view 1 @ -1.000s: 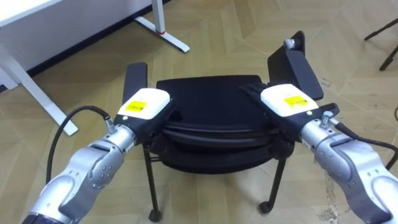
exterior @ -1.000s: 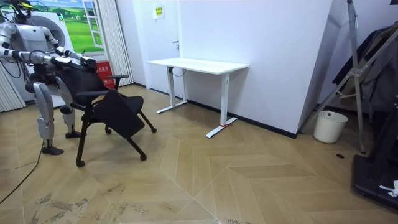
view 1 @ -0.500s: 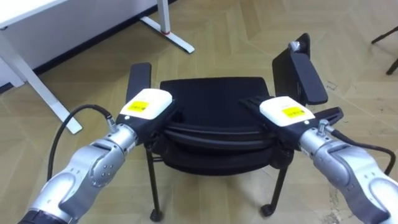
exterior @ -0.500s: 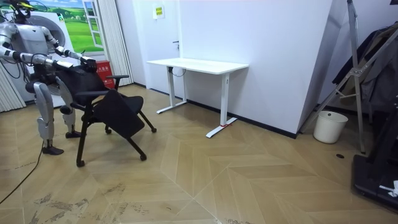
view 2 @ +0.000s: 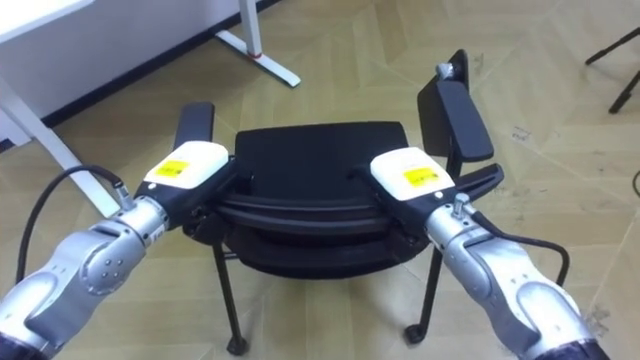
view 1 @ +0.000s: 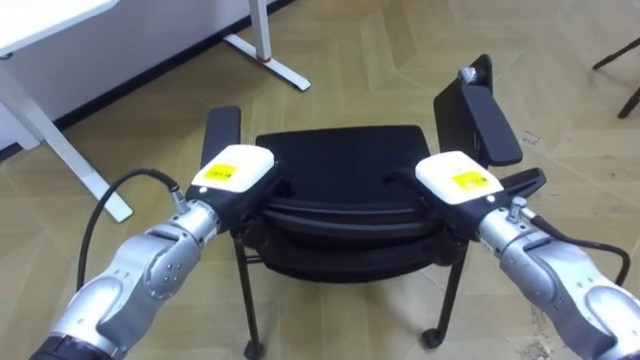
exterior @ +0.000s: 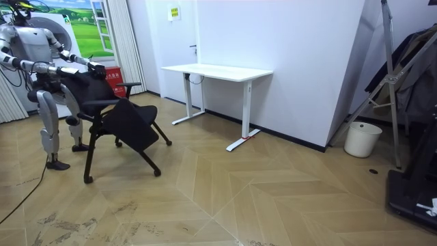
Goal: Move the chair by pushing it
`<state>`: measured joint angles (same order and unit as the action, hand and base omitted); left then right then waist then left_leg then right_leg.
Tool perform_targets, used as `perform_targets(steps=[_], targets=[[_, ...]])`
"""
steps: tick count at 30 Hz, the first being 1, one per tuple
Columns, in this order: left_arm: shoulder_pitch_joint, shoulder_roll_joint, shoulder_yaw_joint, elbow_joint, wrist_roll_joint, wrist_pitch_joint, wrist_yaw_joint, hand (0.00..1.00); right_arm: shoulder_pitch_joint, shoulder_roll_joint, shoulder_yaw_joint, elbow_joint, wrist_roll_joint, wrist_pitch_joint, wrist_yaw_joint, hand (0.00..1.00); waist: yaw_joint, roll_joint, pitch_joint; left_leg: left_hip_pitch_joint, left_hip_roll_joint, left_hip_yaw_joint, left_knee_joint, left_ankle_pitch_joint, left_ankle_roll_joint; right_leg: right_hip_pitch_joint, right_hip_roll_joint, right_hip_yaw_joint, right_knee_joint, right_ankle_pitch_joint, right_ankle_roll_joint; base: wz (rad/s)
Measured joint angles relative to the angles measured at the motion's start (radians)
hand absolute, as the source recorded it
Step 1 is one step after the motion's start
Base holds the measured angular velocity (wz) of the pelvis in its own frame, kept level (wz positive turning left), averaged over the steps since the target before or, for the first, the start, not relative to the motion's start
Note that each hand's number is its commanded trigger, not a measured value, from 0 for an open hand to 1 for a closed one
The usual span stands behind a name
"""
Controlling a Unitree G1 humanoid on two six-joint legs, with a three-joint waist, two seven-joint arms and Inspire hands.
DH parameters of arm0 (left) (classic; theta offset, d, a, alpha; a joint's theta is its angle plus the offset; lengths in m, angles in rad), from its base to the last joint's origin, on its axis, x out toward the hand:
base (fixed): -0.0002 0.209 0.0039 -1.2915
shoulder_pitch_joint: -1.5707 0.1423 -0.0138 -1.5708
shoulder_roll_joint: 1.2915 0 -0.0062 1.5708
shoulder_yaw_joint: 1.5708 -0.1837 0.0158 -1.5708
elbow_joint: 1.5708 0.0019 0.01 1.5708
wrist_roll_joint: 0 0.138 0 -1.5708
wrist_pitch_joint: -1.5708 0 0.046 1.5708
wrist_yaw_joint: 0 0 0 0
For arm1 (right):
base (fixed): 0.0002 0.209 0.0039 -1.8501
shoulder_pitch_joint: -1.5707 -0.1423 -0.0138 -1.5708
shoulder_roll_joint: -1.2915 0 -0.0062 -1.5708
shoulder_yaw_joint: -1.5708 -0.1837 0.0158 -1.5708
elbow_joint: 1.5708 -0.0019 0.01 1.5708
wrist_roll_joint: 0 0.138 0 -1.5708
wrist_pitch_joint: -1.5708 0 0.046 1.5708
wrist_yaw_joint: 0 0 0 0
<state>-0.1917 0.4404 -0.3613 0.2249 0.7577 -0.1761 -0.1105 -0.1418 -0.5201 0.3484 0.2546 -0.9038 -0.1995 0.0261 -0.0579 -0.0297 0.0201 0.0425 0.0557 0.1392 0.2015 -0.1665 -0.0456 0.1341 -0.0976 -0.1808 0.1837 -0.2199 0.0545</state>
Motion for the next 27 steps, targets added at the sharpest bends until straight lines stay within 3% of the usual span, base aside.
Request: perform_targets(steps=[2,12,27], targets=[[0.000,-0.002,-0.001,0.000,0.000,0.003,-0.001,1.00,0.000,0.000,0.003,0.009,-0.001,-0.004,-0.019,1.00,-0.004,0.001,0.0005,-0.004,0.000,-0.005,0.005,0.000,0.000,0.001,0.000,-0.002,0.000,0.000,0.000,0.09],[0.000,-0.002,-0.001,0.003,-0.001,0.015,0.000,1.00,0.000,-0.003,0.016,0.048,-0.070,-0.039,-0.149,1.00,-0.020,0.023,-0.0053,-0.012,0.000,-0.011,0.005,0.000,0.000,0.000,0.002,-0.013,-0.005,0.000,0.000,0.02],[0.000,-0.002,-0.009,0.005,-0.005,0.023,-0.002,1.00,0.005,-0.006,0.029,0.063,-0.082,-0.040,-0.189,1.00,-0.018,0.022,-0.0069,0.001,0.000,-0.011,-0.001,0.000,0.000,0.014,0.003,-0.013,-0.015,0.001,-0.002,0.00]])
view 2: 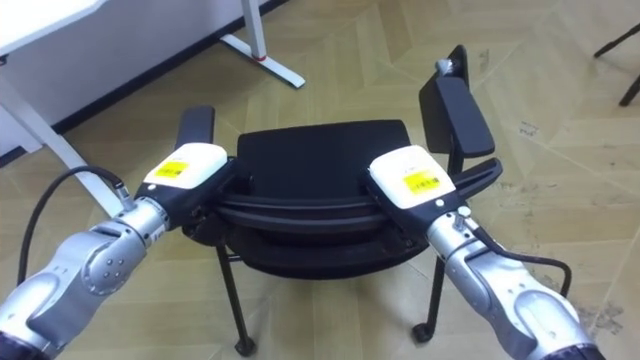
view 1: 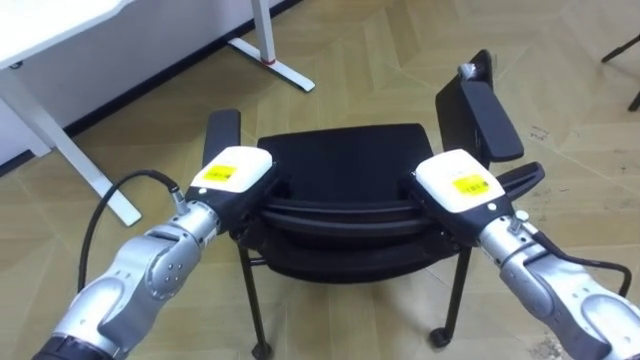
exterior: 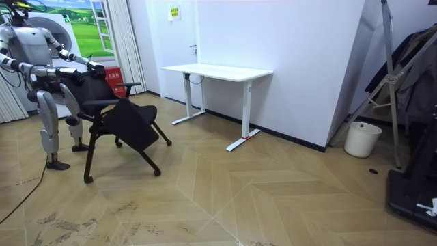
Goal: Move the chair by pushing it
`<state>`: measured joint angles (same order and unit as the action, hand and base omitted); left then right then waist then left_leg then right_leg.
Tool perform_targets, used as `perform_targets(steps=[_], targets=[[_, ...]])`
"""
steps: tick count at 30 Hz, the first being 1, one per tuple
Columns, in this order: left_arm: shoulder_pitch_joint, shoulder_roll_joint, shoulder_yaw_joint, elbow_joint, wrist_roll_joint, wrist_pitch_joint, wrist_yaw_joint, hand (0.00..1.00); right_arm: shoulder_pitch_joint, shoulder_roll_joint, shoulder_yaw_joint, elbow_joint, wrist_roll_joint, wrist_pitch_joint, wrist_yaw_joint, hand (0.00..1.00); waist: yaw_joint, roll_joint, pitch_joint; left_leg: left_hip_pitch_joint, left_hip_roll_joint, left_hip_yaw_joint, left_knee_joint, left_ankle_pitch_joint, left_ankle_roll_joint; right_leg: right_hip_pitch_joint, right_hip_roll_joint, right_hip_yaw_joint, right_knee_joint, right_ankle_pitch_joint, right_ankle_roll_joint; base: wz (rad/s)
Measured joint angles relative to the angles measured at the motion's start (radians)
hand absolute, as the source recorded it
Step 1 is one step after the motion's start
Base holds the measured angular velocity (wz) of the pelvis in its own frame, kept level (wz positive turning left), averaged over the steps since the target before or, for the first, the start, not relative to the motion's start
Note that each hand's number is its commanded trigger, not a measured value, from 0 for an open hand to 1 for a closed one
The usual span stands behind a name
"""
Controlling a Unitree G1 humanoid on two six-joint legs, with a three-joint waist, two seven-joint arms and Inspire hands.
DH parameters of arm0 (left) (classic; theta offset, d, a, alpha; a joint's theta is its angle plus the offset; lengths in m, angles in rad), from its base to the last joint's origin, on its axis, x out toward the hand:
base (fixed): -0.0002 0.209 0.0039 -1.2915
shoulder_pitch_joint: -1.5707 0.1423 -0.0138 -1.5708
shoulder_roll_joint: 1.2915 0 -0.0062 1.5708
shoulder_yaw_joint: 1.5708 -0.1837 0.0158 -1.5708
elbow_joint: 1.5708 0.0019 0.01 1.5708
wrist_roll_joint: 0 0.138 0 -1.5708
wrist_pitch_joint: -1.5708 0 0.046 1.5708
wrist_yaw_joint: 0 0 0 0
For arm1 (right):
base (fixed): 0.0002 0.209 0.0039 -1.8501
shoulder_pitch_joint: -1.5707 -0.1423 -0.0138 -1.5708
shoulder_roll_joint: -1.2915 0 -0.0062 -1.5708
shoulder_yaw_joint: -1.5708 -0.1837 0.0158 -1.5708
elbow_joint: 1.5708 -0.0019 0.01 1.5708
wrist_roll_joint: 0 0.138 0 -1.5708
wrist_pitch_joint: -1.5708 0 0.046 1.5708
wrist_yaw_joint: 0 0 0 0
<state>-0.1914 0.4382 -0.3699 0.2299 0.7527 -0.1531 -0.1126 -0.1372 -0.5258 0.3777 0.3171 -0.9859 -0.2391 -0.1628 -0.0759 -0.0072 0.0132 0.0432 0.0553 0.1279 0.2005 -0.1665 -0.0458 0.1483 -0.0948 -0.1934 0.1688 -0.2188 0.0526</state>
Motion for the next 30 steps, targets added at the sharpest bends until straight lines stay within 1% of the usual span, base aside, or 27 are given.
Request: perform_targets(steps=[7,11,13,14,15,16,17,18,19,20,21,22,23,24,25,26,27,28,29,30], targets=[[0.000,0.000,-0.001,0.008,-0.015,0.002,0.006,1.00,-0.011,0.000,0.015,0.018,0.002,0.000,-0.015,1.00,0.001,-0.004,-0.0016,-0.001,0.001,0.000,0.000,0.000,0.000,-0.002,0.000,-0.002,0.000,0.000,0.000,0.00],[-0.004,0.000,-0.001,0.023,-0.016,-0.003,0.017,1.00,-0.023,0.000,0.028,0.033,0.009,0.000,-0.018,1.00,0.001,-0.008,-0.0036,-0.006,0.002,0.000,0.004,0.000,0.000,-0.005,0.000,-0.005,0.001,0.000,0.000,0.00],[-0.021,-0.003,-0.006,0.048,-0.016,-0.007,0.024,1.00,-0.037,0.001,0.038,0.053,0.017,0.001,-0.022,1.00,0.001,-0.011,-0.0045,-0.015,0.004,-0.002,0.015,0.000,0.000,-0.005,0.001,-0.013,0.001,0.000,0.000,0.07],[-0.032,-0.003,-0.009,0.061,-0.016,-0.011,0.025,1.00,-0.041,0.001,0.039,0.060,0.019,0.001,-0.024,1.00,0.002,-0.013,-0.0030,-0.023,0.004,-0.003,0.027,-0.001,-0.001,-0.005,0.001,-0.017,0.002,0.001,-0.001,0.15],[-0.057,-0.006,-0.020,0.093,-0.017,-0.020,0.033,1.00,-0.052,0.005,0.042,0.079,0.024,0.001,-0.028,1.00,0.001,-0.014,-0.0022,-0.040,0.007,-0.007,0.054,-0.002,-0.003,-0.006,0.001,-0.027,0.002,0.002,-0.004,0.19],[-0.079,-0.018,-0.027,0.128,-0.017,-0.024,0.042,1.00,-0.065,0.006,0.051,0.103,0.035,0.001,-0.037,1.00,0.002,-0.015,-0.0011,-0.057,0.013,-0.009,0.087,-0.007,-0.008,-0.004,0.005,-0.034,0.004,0.002,-0.005,0.18],[-0.088,-0.025,-0.027,0.143,-0.015,-0.024,0.045,1.00,-0.072,0.009,0.053,0.116,0.036,0.000,-0.038,1.00,0.003,-0.015,0.0000,-0.067,0.020,-0.009,0.104,-0.012,-0.010,-0.005,0.009,-0.038,0.007,0.003,-0.006,0.19],[-0.111,-0.032,-0.027,0.169,-0.014,-0.026,0.046,1.00,-0.091,0.019,0.054,0.142,0.038,0.000,-0.040,1.00,0.000,-0.014,0.0056,-0.096,0.033,-0.009,0.153,-0.023,-0.010,-0.013,0.016,-0.049,0.025,-0.003,-0.016,0.20],[-0.139,-0.033,-0.031,0.195,-0.015,-0.031,0.046,1.00,-0.110,0.027,0.054,0.163,0.040,0.000,-0.041,1.00,-0.001,-0.013,0.0077,-0.129,0.048,-0.009,0.200,-0.036,-0.011,-0.032,0.025,-0.057,0.053,-0.016,-0.027,0.19],[-0.149,-0.034,-0.032,0.207,-0.016,-0.031,0.047,1.00,-0.121,0.031,0.056,0.176,0.042,0.000,-0.042,1.00,-0.001,-0.011,0.0094,-0.141,0.057,-0.008,0.218,-0.042,-0.016,-0.041,0.029,-0.061,0.067,-0.021,-0.033,0.14],[-0.168,-0.035,-0.033,0.233,-0.017,-0.036,0.055,1.00,-0.147,0.040,0.064,0.203,0.044,0.000,-0.043,1.00,-0.003,-0.009,0.0145,-0.161,0.070,-0.007,0.247,-0.049,-0.018,-0.056,0.034,-0.069,0.095,-0.033,-0.040,0.21],[-0.188,-0.042,-0.039,0.261,-0.021,-0.036,0.060,1.00,-0.159,0.050,0.064,0.228,0.045,0.000,-0.044,1.00,-0.014,-0.009,0.0158,-0.181,0.077,-0.010,0.282,-0.053,-0.018,-0.060,0.035,-0.088,0.122,-0.051,-0.047,0.32],[-0.197,-0.049,-0.044,0.273,-0.020,-0.035,0.061,1.00,-0.160,0.051,0.063,0.235,0.046,0.001,-0.044,1.00,-0.020,-0.006,0.0181,-0.191,0.079,-0.009,0.301,-0.054,-0.018,-0.062,0.035,-0.096,0.137,-0.060,-0.048,0.49],[-0.202,-0.062,-0.047,0.284,-0.018,-0.028,0.061,1.00,-0.159,0.049,0.060,0.240,0.046,0.001,-0.044,1.00,-0.025,-0.006,0.0183,-0.209,0.085,-0.003,0.336,-0.054,-0.018,-0.069,0.031,-0.110,0.166,-0.079,-0.051,0.45],[-0.202,-0.065,-0.048,0.289,-0.020,-0.028,0.060,1.00,-0.157,0.050,0.059,0.242,0.042,0.001,-0.044,1.00,-0.028,-0.002,0.0202,-0.226,0.091,0.000,0.372,-0.054,-0.018,-0.080,0.033,-0.114,0.190,-0.101,-0.053,0.39],[-0.202,-0.066,-0.050,0.291,-0.024,-0.027,0.059,1.00,-0.156,0.049,0.059,0.242,0.041,0.001,-0.044,1.00,-0.030,0.000,0.0211,-0.235,0.094,0.000,0.391,-0.053,-0.017,-0.081,0.034,-0.118,0.201,-0.109,-0.056,0.32],[-0.201,-0.066,-0.055,0.295,-0.034,-0.025,0.060,1.00,-0.154,0.048,0.060,0.241,0.042,0.001,-0.044,1.00,-0.034,0.005,0.0209,-0.257,0.107,0.002,0.432,-0.053,-0.017,-0.084,0.036,-0.128,0.224,-0.126,-0.061,0.31],[-0.201,-0.066,-0.065,0.298,-0.045,-0.021,0.060,1.00,-0.148,0.049,0.060,0.242,0.042,0.001,-0.044,1.00,-0.035,0.009,0.0218,-0.263,0.118,0.007,0.453,-0.053,-0.017,-0.081,0.036,-0.135,0.236,-0.135,-0.068,0.26],[-0.199,-0.066,-0.067,0.299,-0.049,-0.021,0.060,1.00,-0.146,0.048,0.061,0.242,0.042,0.001,-0.044,1.00,-0.034,0.010,0.0218,-0.270,0.122,0.011,0.459,-0.053,-0.016,-0.079,0.037,-0.136,0.242,-0.139,-0.071,0.18],[-0.197,-0.066,-0.068,0.300,-0.051,-0.022,0.062,1.00,-0.144,0.044,0.063,0.238,0.043,0.001,-0.045,1.00,-0.030,0.007,0.0220,-0.288,0.125,0.014,0.469,-0.050,-0.006,-0.078,0.035,-0.137,0.254,-0.145,-0.076,0.17]])
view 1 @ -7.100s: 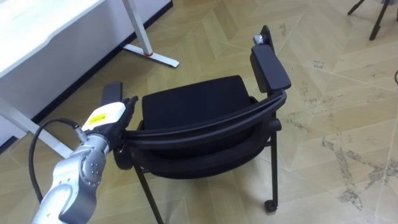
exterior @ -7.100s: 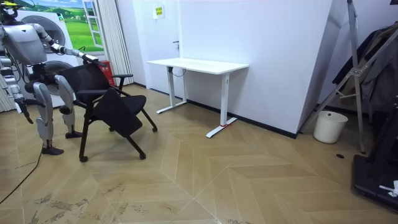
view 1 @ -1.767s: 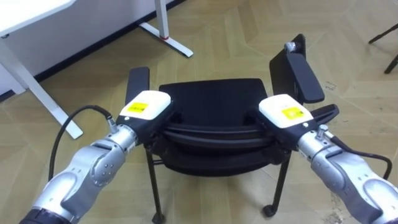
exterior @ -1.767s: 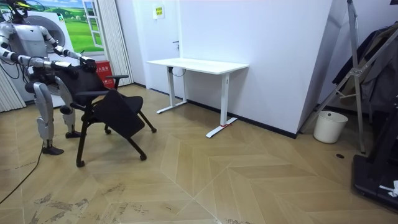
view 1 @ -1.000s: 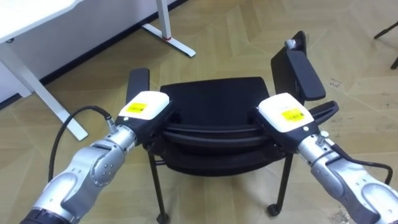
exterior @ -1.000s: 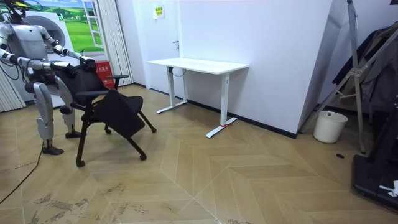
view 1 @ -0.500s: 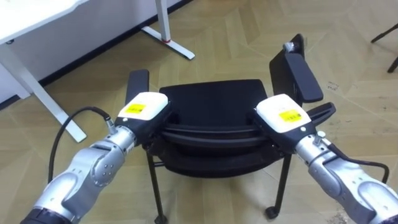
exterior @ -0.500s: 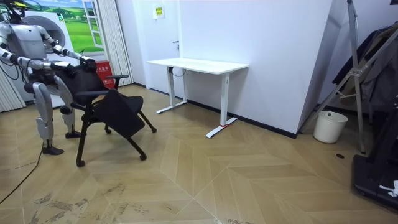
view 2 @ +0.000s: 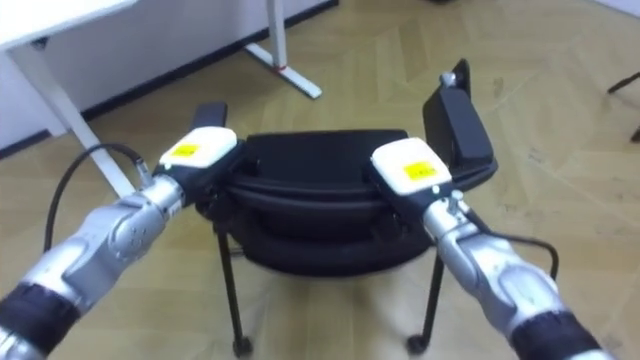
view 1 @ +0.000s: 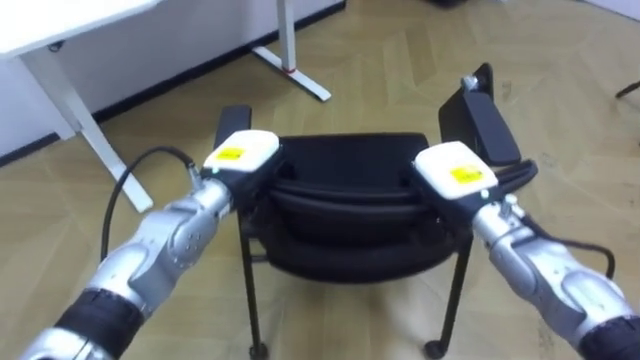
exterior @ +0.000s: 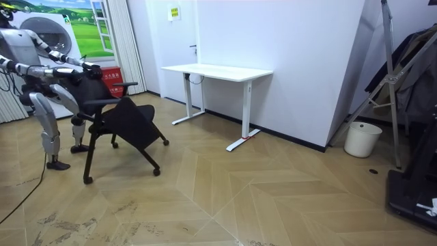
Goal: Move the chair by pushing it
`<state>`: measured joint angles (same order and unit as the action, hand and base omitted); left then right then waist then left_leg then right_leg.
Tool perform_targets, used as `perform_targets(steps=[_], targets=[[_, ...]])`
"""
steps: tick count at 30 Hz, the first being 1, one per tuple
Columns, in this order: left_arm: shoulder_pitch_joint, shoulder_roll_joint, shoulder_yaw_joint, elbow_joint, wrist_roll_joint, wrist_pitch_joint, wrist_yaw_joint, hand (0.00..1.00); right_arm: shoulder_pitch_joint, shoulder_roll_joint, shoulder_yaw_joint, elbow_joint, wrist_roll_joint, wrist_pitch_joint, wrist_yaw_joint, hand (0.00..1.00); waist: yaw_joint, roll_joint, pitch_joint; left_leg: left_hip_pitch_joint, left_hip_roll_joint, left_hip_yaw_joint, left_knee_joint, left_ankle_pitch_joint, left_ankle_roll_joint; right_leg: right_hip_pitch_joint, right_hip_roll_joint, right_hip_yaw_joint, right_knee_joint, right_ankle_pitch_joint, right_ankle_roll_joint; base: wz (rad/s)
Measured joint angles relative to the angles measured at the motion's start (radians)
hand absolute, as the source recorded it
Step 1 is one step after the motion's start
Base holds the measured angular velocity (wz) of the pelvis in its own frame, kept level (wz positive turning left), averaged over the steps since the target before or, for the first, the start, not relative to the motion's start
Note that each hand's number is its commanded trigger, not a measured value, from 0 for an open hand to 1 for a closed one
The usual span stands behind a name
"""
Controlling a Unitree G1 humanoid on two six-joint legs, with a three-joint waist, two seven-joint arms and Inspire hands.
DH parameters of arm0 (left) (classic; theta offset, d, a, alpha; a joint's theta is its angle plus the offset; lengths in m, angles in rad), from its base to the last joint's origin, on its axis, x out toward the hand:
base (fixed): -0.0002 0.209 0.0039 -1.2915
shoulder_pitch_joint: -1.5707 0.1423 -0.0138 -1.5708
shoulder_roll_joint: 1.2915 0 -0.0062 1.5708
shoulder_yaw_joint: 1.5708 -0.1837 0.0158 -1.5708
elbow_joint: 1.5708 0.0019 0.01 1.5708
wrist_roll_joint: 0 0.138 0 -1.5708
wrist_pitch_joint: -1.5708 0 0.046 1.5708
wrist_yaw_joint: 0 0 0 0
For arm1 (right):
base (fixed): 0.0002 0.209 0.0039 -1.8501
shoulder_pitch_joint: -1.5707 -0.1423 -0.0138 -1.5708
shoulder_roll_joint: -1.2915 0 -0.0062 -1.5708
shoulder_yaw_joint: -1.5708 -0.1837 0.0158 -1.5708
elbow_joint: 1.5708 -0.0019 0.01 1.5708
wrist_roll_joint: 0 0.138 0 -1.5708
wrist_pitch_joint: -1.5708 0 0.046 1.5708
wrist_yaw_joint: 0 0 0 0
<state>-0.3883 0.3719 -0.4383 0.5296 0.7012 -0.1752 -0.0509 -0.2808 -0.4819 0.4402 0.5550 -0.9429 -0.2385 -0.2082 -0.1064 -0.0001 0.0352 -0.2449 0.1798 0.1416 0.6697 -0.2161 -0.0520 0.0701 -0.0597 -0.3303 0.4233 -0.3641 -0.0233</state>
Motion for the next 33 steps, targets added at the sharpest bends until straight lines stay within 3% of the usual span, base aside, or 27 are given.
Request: perform_targets(steps=[2,3,4,5,6,7,11,14,16,17,18,19,20,22,23,24,26,28,29,30,32,33], targets=[[-0.003,-0.003,0.000,-0.002,-0.002,-0.005,0.008,1.00,0.000,-0.022,0.004,-0.017,0.002,-0.001,-0.009,1.00,0.002,0.002,-0.0059,-0.043,-0.035,0.007,-0.050,0.004,0.009,-0.020,-0.013,-0.002,0.020,-0.011,-0.002,0.04],[-0.002,-0.004,-0.002,-0.002,-0.006,-0.008,0.014,1.00,-0.001,-0.032,0.008,-0.022,0.001,-0.001,-0.018,1.00,0.011,0.010,-0.0071,-0.068,-0.064,0.028,-0.128,0.033,0.035,-0.030,-0.019,-0.001,0.033,-0.022,-0.003,-0.42],[0.002,-0.007,-0.009,0.000,-0.014,-0.008,0.016,1.00,0.005,-0.036,0.010,-0.021,0.000,-0.001,-0.022,1.00,0.034,0.013,-0.0073,-0.078,-0.085,0.032,-0.175,0.111,0.071,-0.032,-0.027,0.005,0.051,-0.035,0.000,-0.50],[0.007,-0.007,-0.012,0.000,-0.015,-0.008,0.015,1.00,0.011,-0.034,0.010,-0.020,-0.001,0.000,-0.023,1.00,0.037,0.019,-0.0112,-0.077,-0.090,0.030,-0.181,0.135,0.090,-0.027,-0.030,0.006,0.051,-0.042,0.010,-0.28],[0.011,-0.006,-0.023,0.000,-0.015,-0.007,0.014,1.00,0.031,-0.034,0.010,-0.022,-0.001,0.000,-0.034,1.00,0.033,0.005,-0.0220,-0.069,-0.106,0.033,-0.188,0.137,0.093,-0.017,-0.040,0.001,0.043,-0.048,0.026,0.08],[0.004,-0.001,-0.023,-0.005,-0.014,-0.012,0.018,1.00,0.032,-0.038,0.010,-0.026,-0.001,-0.001,-0.046,1.00,0.033,-0.003,-0.0238,-0.063,-0.124,0.037,-0.194,0.134,0.097,-0.020,-0.047,0.010,0.046,-0.050,0.040,0.16],[-0.025,0.006,-0.022,0.000,-0.016,-0.013,0.019,1.00,0.019,-0.023,0.008,-0.014,0.003,0.015,-0.063,1.00,0.054,-0.021,-0.0235,-0.074,-0.132,0.053,-0.185,0.103,0.103,-0.030,-0.058,0.022,0.043,-0.052,0.048,-0.08],[-0.031,0.006,-0.009,-0.003,-0.015,-0.015,0.029,1.00,0.003,-0.023,0.008,-0.018,0.002,0.018,-0.068,1.00,0.072,-0.040,-0.0234,-0.072,-0.157,0.067,-0.187,0.082,0.111,-0.039,-0.096,0.022,0.056,-0.068,0.060,-0.16],[-0.041,0.013,0.000,-0.003,-0.017,-0.027,0.040,1.00,-0.010,-0.024,0.009,-0.019,0.015,0.022,-0.067,1.00,0.094,-0.075,-0.0245,-0.063,-0.192,0.076,-0.170,0.044,0.127,-0.071,-0.144,0.022,0.171,-0.092,0.079,-0.15],[-0.046,0.013,0.006,-0.001,-0.020,-0.027,0.043,1.00,-0.024,-0.023,0.011,-0.014,0.015,0.023,-0.065,1.00,0.099,-0.078,-0.0205,-0.063,-0.192,0.077,-0.154,0.030,0.129,-0.097,-0.160,0.019,0.241,-0.086,0.080,-0.21],[-0.054,0.010,0.007,0.009,-0.024,-0.025,0.044,1.00,-0.042,-0.020,0.018,-0.009,0.014,0.033,-0.058,1.00,0.105,-0.065,-0.0112,-0.064,-0.189,0.078,-0.122,0.006,0.130,-0.151,-0.187,0.021,0.389,-0.039,0.075,-0.11],[-0.054,0.009,0.006,0.017,-0.022,-0.026,0.047,1.00,-0.043,-0.013,0.023,-0.003,0.014,0.038,-0.057,1.00,0.105,-0.060,-0.0089,-0.053,-0.187,0.075,-0.106,-0.015,0.133,-0.197,-0.207,0.034,0.499,0.025,0.071,0.00],[-0.053,0.010,0.006,0.020,-0.022,-0.028,0.051,1.00,-0.041,-0.012,0.024,-0.001,0.014,0.038,-0.058,1.00,0.106,-0.058,-0.0060,-0.047,-0.186,0.069,-0.099,-0.025,0.134,-0.213,-0.216,0.036,0.542,0.061,0.065,0.14],[-0.036,0.013,0.004,0.022,-0.022,-0.032,0.071,1.00,-0.032,0.005,0.027,0.015,0.016,0.039,-0.061,1.00,0.115,-0.049,-0.0004,-0.015,-0.170,0.044,-0.088,-0.059,0.131,-0.245,-0.216,0.058,0.637,0.194,0.059,0.12],[-0.034,0.014,0.002,0.024,-0.022,-0.034,0.074,1.00,-0.032,0.008,0.033,0.020,0.019,0.040,-0.061,1.00,0.117,-0.045,0.0016,-0.002,-0.166,0.039,-0.089,-0.066,0.130,-0.247,-0.216,0.057,0.651,0.230,0.060,0.11],[-0.032,0.016,-0.008,0.029,-0.023,-0.036,0.081,1.00,-0.029,0.010,0.041,0.024,0.023,0.045,-0.061,1.00,0.117,-0.032,0.0052,0.023,-0.165,0.011,-0.089,-0.080,0.131,-0.255,-0.214,0.054,0.677,0.301,0.063,0.10],[-0.032,0.030,-0.011,0.032,-0.037,-0.046,0.088,1.00,-0.036,0.014,0.049,0.019,0.022,0.046,-0.062,1.00,0.127,-0.015,0.0057,0.033,-0.164,-0.014,-0.087,-0.095,0.136,-0.305,-0.211,0.054,0.714,0.251,0.079,0.01],[-0.035,0.046,-0.006,0.048,-0.046,-0.057,0.102,1.00,-0.053,0.024,0.060,0.016,0.011,0.057,-0.062,1.00,0.139,-0.002,0.0129,0.058,-0.159,-0.026,-0.095,-0.108,0.130,-0.388,-0.190,0.052,0.673,0.150,0.074,0.05],[-0.034,0.046,-0.005,0.050,-0.045,-0.057,0.103,1.00,-0.053,0.027,0.061,0.016,0.009,0.059,-0.062,1.00,0.142,-0.002,0.0127,0.062,-0.159,-0.030,-0.096,-0.113,0.128,-0.408,-0.186,0.051,0.642,0.137,0.077,0.27],[-0.034,0.049,-0.004,0.049,-0.045,-0.057,0.105,1.00,-0.055,0.032,0.063,0.015,0.009,0.064,-0.063,1.00,0.144,-0.006,0.0118,0.069,-0.159,-0.046,-0.095,-0.124,0.118,-0.442,-0.175,0.050,0.540,0.123,0.078,0.39],[-0.033,0.060,-0.009,0.050,-0.059,-0.059,0.105,1.00,-0.055,0.043,0.069,0.017,0.005,0.065,-0.066,1.00,0.142,-0.014,0.0146,0.094,-0.156,-0.072,-0.099,-0.140,0.098,-0.446,-0.153,0.054,0.316,0.135,0.071,0.46],[-0.031,0.074,-0.011,0.054,-0.068,-0.067,0.104,1.00,-0.055,0.053,0.071,0.017,-0.001,0.063,-0.067,1.00,0.140,-0.024,0.0152,0.110,-0.156,-0.089,-0.099,-0.156,0.078,-0.429,-0.138,0.071,0.167,0.161,0.061,0.55]])
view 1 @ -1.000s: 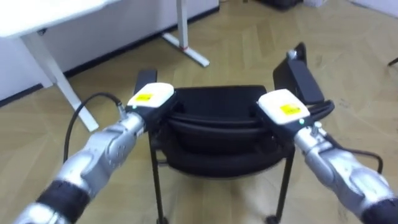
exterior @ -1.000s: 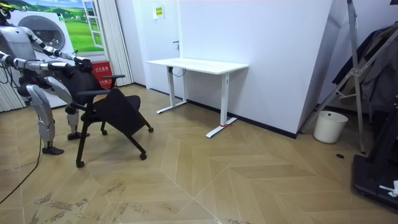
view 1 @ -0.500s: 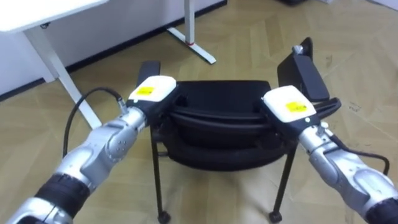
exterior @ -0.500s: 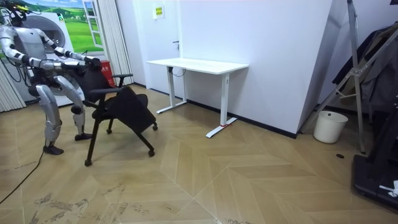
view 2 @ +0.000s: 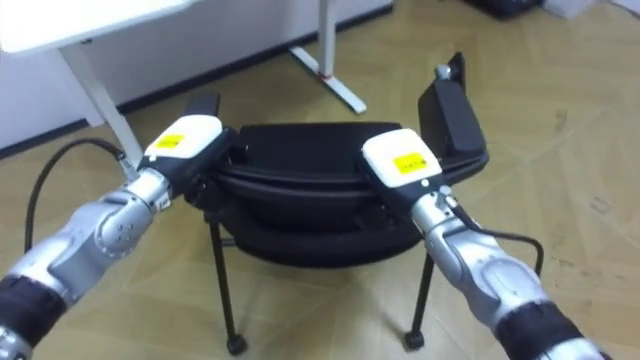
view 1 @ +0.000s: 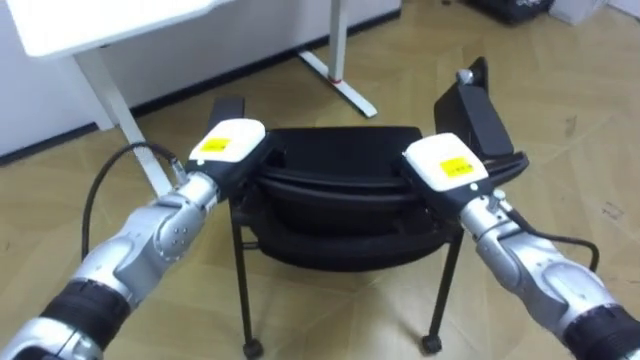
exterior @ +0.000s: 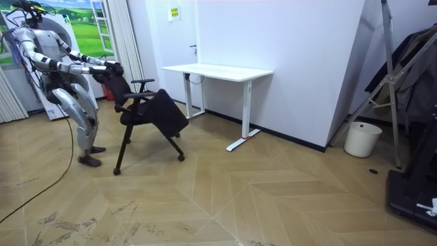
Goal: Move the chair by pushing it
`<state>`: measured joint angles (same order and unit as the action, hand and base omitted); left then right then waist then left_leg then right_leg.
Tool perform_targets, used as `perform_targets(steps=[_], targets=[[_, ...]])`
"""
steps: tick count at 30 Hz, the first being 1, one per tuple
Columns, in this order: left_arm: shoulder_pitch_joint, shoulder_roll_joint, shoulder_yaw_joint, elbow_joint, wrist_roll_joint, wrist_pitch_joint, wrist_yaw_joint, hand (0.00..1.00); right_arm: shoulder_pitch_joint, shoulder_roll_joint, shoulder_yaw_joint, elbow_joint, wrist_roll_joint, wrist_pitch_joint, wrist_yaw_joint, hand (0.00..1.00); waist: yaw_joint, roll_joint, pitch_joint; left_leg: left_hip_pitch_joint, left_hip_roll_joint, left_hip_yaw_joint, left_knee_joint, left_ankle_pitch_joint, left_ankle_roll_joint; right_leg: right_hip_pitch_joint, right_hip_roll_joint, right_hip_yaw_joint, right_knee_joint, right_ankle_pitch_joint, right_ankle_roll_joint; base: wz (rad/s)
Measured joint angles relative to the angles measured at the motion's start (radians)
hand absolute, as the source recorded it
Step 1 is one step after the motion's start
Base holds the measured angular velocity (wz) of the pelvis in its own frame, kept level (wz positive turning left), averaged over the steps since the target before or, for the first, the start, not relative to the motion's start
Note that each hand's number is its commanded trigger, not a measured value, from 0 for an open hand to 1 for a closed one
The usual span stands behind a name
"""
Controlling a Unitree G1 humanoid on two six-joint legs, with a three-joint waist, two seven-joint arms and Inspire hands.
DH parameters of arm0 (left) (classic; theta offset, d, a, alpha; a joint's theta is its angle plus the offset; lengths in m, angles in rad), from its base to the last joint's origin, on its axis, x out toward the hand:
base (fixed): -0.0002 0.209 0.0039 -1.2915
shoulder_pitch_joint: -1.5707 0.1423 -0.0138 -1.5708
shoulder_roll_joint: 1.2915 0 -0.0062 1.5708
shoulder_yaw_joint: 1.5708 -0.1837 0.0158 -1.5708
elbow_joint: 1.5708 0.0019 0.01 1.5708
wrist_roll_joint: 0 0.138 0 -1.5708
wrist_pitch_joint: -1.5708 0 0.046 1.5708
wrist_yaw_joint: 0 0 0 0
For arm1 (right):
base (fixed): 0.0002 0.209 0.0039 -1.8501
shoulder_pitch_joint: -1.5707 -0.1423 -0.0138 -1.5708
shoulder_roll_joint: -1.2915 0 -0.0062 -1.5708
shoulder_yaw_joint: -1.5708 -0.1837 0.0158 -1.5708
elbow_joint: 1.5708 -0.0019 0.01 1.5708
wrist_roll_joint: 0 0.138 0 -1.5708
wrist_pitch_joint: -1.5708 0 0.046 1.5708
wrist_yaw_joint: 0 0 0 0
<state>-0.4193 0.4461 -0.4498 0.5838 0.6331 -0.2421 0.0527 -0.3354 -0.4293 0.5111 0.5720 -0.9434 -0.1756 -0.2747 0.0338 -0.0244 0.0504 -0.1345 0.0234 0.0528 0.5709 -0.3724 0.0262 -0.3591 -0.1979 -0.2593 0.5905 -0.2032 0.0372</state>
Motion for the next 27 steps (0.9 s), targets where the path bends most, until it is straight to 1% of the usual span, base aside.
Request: perform_targets(steps=[1,2,3,4,5,6,7,8,9,10,11,13,14,16,17,18,19,20,21,22,23,24,25,26,27], targets=[[0.009,0.007,0.003,0.004,-0.008,-0.003,0.003,1.00,-0.002,0.007,0.008,0.002,-0.001,-0.001,0.000,1.00,-0.002,-0.001,-0.0053,0.015,0.006,-0.029,0.008,-0.017,-0.020,0.018,0.015,0.011,-0.051,0.058,-0.012,0.60],[0.013,0.010,0.006,0.003,-0.008,-0.003,0.004,1.00,-0.002,0.007,0.010,0.002,-0.001,-0.001,0.000,1.00,-0.004,0.000,-0.0121,0.017,0.017,-0.034,0.015,-0.024,-0.032,0.027,0.029,0.010,-0.050,0.063,-0.022,0.58],[0.015,0.011,0.009,-0.002,-0.008,-0.003,0.004,1.00,-0.009,0.005,0.010,0.003,-0.004,-0.002,0.000,1.00,-0.003,0.006,-0.0190,0.019,0.041,-0.035,0.021,-0.031,-0.062,0.037,0.058,0.003,-0.048,0.065,-0.048,0.40],[0.015,0.004,0.016,-0.002,-0.008,-0.001,0.008,1.00,-0.026,0.001,0.013,0.009,-0.005,-0.002,0.000,1.00,0.000,0.018,-0.0180,0.028,0.068,-0.030,0.013,-0.034,-0.082,0.046,0.079,-0.009,-0.049,0.056,-0.076,0.28],[0.014,0.001,0.022,-0.001,-0.008,0.000,0.011,1.00,-0.039,-0.003,0.017,0.015,-0.005,-0.003,0.000,1.00,0.002,0.024,-0.0178,0.033,0.077,-0.030,0.007,-0.033,-0.090,0.051,0.084,-0.018,-0.049,0.052,-0.084,0.18],[0.011,-0.006,0.032,0.008,-0.008,0.002,0.016,1.00,-0.064,-0.004,0.022,0.031,-0.005,-0.006,0.001,1.00,0.003,0.034,-0.0149,0.044,0.093,-0.028,-0.010,-0.031,-0.104,0.060,0.093,-0.030,-0.048,0.043,-0.094,0.19],[0.004,-0.008,0.036,0.013,-0.008,0.003,0.021,1.00,-0.087,-0.003,0.034,0.045,-0.004,-0.006,0.002,1.00,0.005,0.033,-0.0141,0.056,0.102,-0.018,-0.033,-0.024,-0.115,0.062,0.094,-0.038,-0.036,0.030,-0.110,0.23],[-0.001,-0.008,0.039,0.018,-0.008,0.003,0.021,1.00,-0.097,-0.003,0.035,0.050,-0.003,-0.007,0.003,1.00,0.006,0.028,-0.0112,0.061,0.106,-0.013,-0.039,-0.021,-0.120,0.062,0.092,-0.042,-0.025,0.016,-0.111,0.22],[-0.006,-0.010,0.049,0.021,-0.008,0.003,0.023,1.00,-0.112,0.000,0.036,0.058,-0.003,-0.007,0.004,1.00,0.012,0.022,-0.0076,0.065,0.114,-0.002,-0.041,-0.016,-0.128,0.060,0.092,-0.048,-0.005,-0.010,-0.115,0.17],[-0.013,-0.010,0.053,0.024,-0.008,0.003,0.023,1.00,-0.120,0.003,0.036,0.063,-0.001,-0.007,0.004,1.00,0.018,0.021,-0.0080,0.068,0.129,0.017,-0.035,-0.015,-0.132,0.062,0.095,-0.057,0.006,-0.030,-0.120,0.16],[-0.016,-0.011,0.053,0.024,-0.008,0.003,0.023,1.00,-0.122,0.003,0.036,0.064,-0.001,-0.007,0.004,1.00,0.020,0.019,-0.0076,0.067,0.135,0.027,-0.028,-0.013,-0.135,0.065,0.095,-0.063,0.011,-0.039,-0.122,0.26],[-0.028,-0.011,0.051,0.033,-0.009,0.003,0.024,1.00,-0.128,0.002,0.036,0.067,0.005,-0.007,0.005,1.00,0.019,0.012,-0.0036,0.058,0.159,0.036,0.018,-0.011,-0.138,0.086,0.093,-0.093,0.036,-0.074,-0.138,0.35],[-0.029,-0.011,0.051,0.033,-0.010,0.003,0.025,1.00,-0.129,0.003,0.036,0.069,0.006,-0.007,0.007,1.00,0.019,0.011,-0.0025,0.057,0.163,0.035,0.026,-0.011,-0.138,0.092,0.094,-0.099,0.041,-0.084,-0.140,0.33],[-0.038,-0.010,0.052,0.032,-0.009,0.003,0.026,1.00,-0.137,0.003,0.035,0.072,0.012,-0.008,0.011,1.00,0.006,0.011,-0.0015,0.037,0.184,0.033,0.066,-0.010,-0.139,0.107,0.095,-0.129,0.052,-0.110,-0.145,0.36],[-0.042,-0.013,0.052,0.033,-0.009,0.003,0.027,1.00,-0.141,0.003,0.035,0.074,0.012,-0.008,0.011,1.00,0.005,0.012,-0.0015,0.033,0.189,0.037,0.070,-0.010,-0.140,0.107,0.096,-0.134,0.052,-0.112,-0.147,0.23],[-0.048,-0.013,0.054,0.037,-0.009,0.007,0.028,1.00,-0.153,0.004,0.035,0.080,0.012,-0.008,0.012,1.00,0.005,0.012,-0.0013,0.030,0.195,0.050,0.069,-0.007,-0.141,0.107,0.095,-0.139,0.051,-0.113,-0.150,0.12],[-0.057,-0.018,0.054,0.043,-0.009,0.010,0.030,1.00,-0.161,0.003,0.034,0.088,0.012,-0.008,0.012,1.00,0.004,0.012,-0.0008,0.027,0.196,0.058,0.066,0.000,-0.146,0.107,0.092,-0.144,0.050,-0.114,-0.150,0.13],[-0.061,-0.020,0.054,0.043,-0.009,0.012,0.030,1.00,-0.164,0.001,0.033,0.090,0.013,-0.009,0.012,1.00,0.002,0.012,-0.0007,0.023,0.196,0.058,0.065,0.001,-0.145,0.107,0.091,-0.148,0.048,-0.114,-0.149,0.18],[-0.066,-0.023,0.054,0.045,-0.007,0.015,0.032,1.00,-0.166,0.000,0.025,0.089,0.012,-0.010,0.012,1.00,-0.003,0.014,0.0020,0.019,0.195,0.057,0.060,0.001,-0.145,0.107,0.091,-0.151,0.044,-0.116,-0.146,0.21],[-0.071,-0.031,0.058,0.043,-0.001,0.019,0.033,1.00,-0.166,0.000,0.016,0.088,0.007,-0.010,0.014,1.00,-0.004,0.012,0.0031,0.012,0.193,0.057,0.059,0.007,-0.145,0.107,0.089,-0.154,0.039,-0.116,-0.145,0.18],[-0.071,-0.035,0.060,0.043,0.003,0.021,0.034,1.00,-0.167,0.000,0.014,0.089,0.007,-0.010,0.014,1.00,-0.005,0.011,0.0038,0.008,0.191,0.057,0.062,0.013,-0.142,0.108,0.088,-0.154,0.033,-0.115,-0.142,0.18],[-0.071,-0.040,0.063,0.043,0.007,0.024,0.041,1.00,-0.168,-0.001,0.013,0.088,0.007,-0.011,0.014,1.00,-0.005,0.007,0.0072,-0.010,0.185,0.060,0.084,0.029,-0.127,0.115,0.079,-0.153,0.026,-0.114,-0.140,0.37],[-0.074,-0.042,0.059,0.049,0.007,0.024,0.047,1.00,-0.167,-0.006,0.011,0.085,0.007,-0.011,0.014,1.00,-0.028,0.004,0.0089,-0.055,0.160,0.050,0.099,0.030,-0.113,0.116,0.076,-0.142,0.013,-0.122,-0.134,0.53],[-0.084,-0.044,0.050,0.055,0.007,0.024,0.049,1.00,-0.163,-0.010,0.006,0.085,0.007,-0.013,0.014,1.00,-0.039,0.001,0.0126,-0.087,0.137,0.051,0.100,0.028,-0.109,0.115,0.078,-0.125,0.007,-0.123,-0.128,0.62],[-0.096,-0.057,0.030,0.070,0.007,0.030,0.055,1.00,-0.155,-0.017,0.000,0.087,0.008,-0.015,0.013,1.00,-0.045,-0.007,0.0148,-0.141,0.089,0.061,0.087,0.029,-0.093,0.119,0.080,-0.084,-0.004,-0.119,-0.123,0.16]])
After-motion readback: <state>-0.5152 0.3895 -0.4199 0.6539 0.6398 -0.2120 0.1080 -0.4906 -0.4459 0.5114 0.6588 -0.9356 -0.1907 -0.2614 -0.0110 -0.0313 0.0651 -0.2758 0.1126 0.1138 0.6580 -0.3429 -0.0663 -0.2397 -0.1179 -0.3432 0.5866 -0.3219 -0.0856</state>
